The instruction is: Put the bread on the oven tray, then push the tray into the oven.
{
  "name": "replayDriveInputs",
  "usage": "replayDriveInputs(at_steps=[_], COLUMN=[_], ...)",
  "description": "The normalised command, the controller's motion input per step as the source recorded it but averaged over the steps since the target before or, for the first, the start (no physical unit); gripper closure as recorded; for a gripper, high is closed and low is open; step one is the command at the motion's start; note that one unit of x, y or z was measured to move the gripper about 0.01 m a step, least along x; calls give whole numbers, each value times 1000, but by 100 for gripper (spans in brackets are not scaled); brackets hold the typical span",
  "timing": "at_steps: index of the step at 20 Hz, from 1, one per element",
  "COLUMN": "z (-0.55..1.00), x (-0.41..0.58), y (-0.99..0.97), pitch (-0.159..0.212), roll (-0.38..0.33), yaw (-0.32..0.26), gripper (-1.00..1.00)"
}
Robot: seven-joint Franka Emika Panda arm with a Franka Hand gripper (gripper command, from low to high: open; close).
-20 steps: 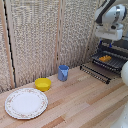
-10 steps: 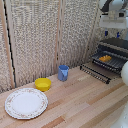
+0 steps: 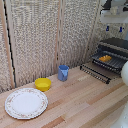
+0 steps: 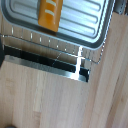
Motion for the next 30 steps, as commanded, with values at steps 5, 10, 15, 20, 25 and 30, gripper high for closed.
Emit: replayDriveInputs(at_steps=[5, 10, 15, 20, 25, 30], z=[57, 163, 259, 259, 37, -89], x=[-6, -15, 0, 0, -65, -171], y=[15, 265, 627, 670, 243, 0], pitch=[148, 216, 260, 252, 193, 131], roll=[-287, -231, -174, -172, -309, -369], yaw=[196, 153, 62, 52, 129, 199], gripper=[-100, -100, -100, -100, -100, -100])
